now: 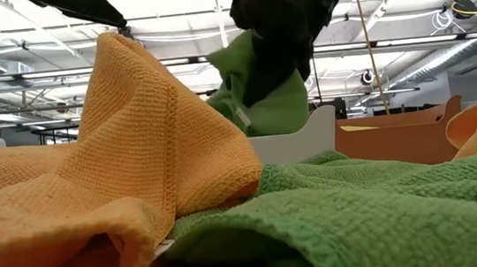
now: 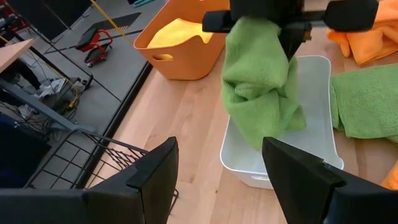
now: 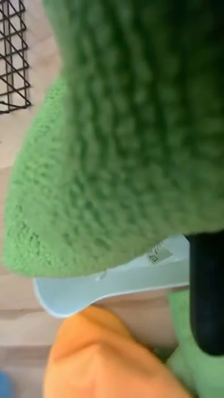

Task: Sort microfiber towel by color & place in baskets
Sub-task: Put the top green microfiber cloth into the white bin

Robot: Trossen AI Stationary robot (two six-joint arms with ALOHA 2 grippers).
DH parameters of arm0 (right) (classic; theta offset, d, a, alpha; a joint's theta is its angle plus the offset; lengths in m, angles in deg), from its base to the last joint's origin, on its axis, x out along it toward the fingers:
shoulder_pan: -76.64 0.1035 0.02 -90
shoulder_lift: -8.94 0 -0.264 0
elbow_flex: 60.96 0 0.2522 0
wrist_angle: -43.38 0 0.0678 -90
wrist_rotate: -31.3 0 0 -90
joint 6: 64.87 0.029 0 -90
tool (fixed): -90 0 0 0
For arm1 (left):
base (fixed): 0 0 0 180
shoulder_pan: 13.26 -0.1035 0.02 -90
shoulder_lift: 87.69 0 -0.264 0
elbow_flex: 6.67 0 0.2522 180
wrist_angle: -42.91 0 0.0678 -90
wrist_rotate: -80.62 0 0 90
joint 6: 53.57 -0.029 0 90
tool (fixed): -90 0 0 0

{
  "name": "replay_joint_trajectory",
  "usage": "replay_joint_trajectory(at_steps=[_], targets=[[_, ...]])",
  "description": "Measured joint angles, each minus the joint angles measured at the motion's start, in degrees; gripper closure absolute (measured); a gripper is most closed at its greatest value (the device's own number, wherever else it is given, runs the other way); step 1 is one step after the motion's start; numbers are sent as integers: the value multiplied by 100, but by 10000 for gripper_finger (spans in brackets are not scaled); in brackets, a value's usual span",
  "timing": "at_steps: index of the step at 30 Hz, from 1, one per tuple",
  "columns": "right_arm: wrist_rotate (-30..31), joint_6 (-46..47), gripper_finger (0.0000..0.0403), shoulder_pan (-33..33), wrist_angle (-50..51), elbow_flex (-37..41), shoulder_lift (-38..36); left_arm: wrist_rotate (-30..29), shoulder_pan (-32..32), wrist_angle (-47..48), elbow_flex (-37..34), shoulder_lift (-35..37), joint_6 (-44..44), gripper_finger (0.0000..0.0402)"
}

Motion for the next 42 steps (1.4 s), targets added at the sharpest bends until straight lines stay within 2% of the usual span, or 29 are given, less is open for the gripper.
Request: replay_joint_trajectory(at_steps=[6,14,19,24,32,36,39,42], targets=[[333,-147,314,-13,-25,2,253,2,0,4,0,0,0,164],[246,-226,209,62,20,11,202,2,0,11,0,0,7,164],[-218,-183,152,83,145,0,38,2,0,10,0,-2,20,164],[-470,10,120,100,653,2,-60,54,4,32,0,-28,43,164],[-898,396,124,144,1130,2,-307,90,22,10,-2,-81,24,164],[-768,399,143,231,1205,4,-514,90,31,-3,-2,-79,17,164],[-460,295,171,335,729,2,-570,92,31,-2,-2,-79,-5,164],[-469,90,211,440,-20,1,-461,92,31,-1,-2,-79,-7,164]])
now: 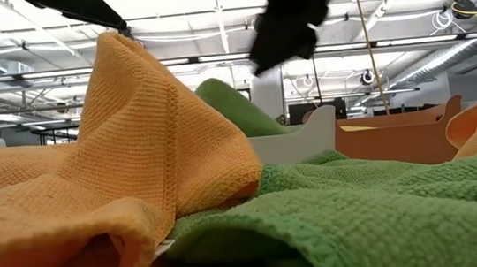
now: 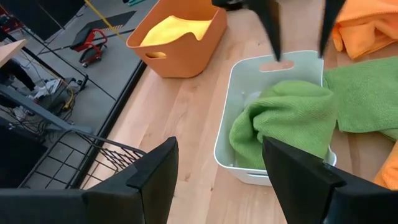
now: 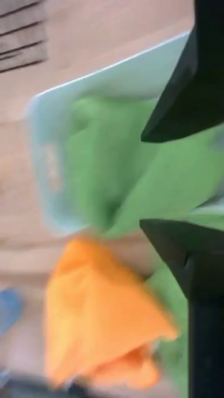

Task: Sort microfiber towel by color & place in baskets
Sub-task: Put the top green microfiber cloth into the white bin

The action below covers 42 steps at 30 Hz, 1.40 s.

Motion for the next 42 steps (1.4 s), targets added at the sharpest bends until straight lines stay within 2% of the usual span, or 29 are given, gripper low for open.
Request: replay_joint_trajectory(at_steps=[10,12,21,31,42], targets=[[6,-229,379,-43,-1135,1,1062,11,0,-11,-2,0,0,164],[3,-219,396,-125,-1306,1,1282,14,0,-19,-2,0,2,164],[-1,178,390,-439,-1205,3,1770,85,0,-43,-4,0,2,164],[33,182,401,-291,-1119,10,1212,109,0,-43,-4,0,4,164],[1031,152,399,0,-923,10,667,110,0,-52,-4,0,4,164]])
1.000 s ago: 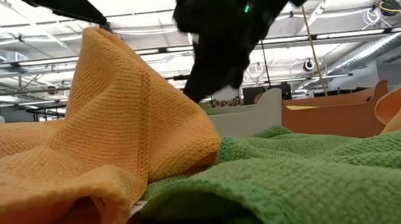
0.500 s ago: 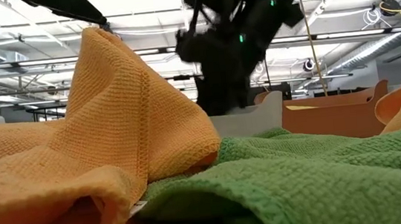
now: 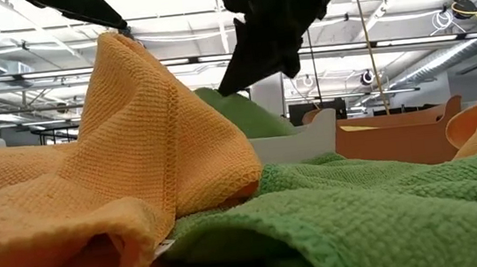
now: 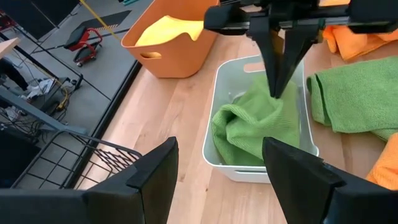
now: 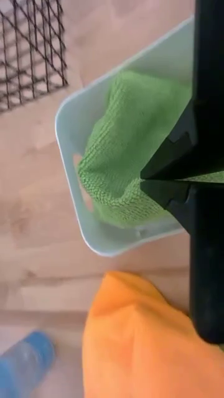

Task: Sort microfiber towel by color & place in baskets
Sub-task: Put the top green microfiber cloth into the white bin

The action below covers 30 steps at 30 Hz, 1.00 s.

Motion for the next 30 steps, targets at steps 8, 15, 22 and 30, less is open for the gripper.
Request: replay_joint_trajectory(at_steps=[8,15,22,30], targets=[[-40,-80,399,-101,-94,-11,584,23,0,-96,0,0,-2,164],[-441,161,377,-180,-119,-2,977,39,0,-96,0,0,-2,164],[-435,312,280,-97,123,-2,520,39,1,-89,0,0,-2,164],[113,261,180,-21,397,-4,11,132,0,-83,0,0,-4,164]])
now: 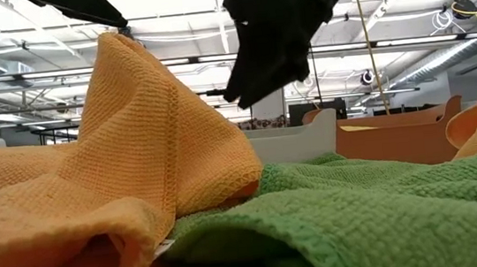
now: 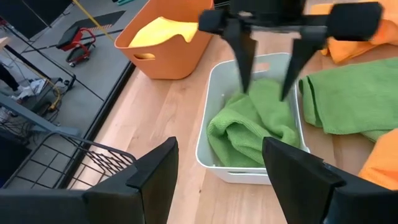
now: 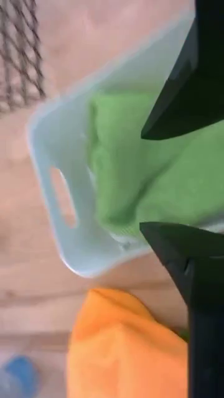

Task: Sort microfiber towel by color & place in baskets
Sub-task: Put the top green microfiber cloth into the white bin

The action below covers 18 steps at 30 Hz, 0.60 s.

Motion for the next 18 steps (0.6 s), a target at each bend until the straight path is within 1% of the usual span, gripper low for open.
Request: replay_joint_trajectory(at_steps=[3,6,13,18], targets=[[408,-118,172,-33,-83,-2,43,12,0,-9,0,0,0,164],[373,-209,184,-142,-205,-2,261,12,0,-13,0,0,0,164],[354,-249,263,-352,-518,-2,946,12,2,-33,0,0,0,164],[221,-231,306,-371,-526,-3,1102,14,0,-31,0,0,-1,164]])
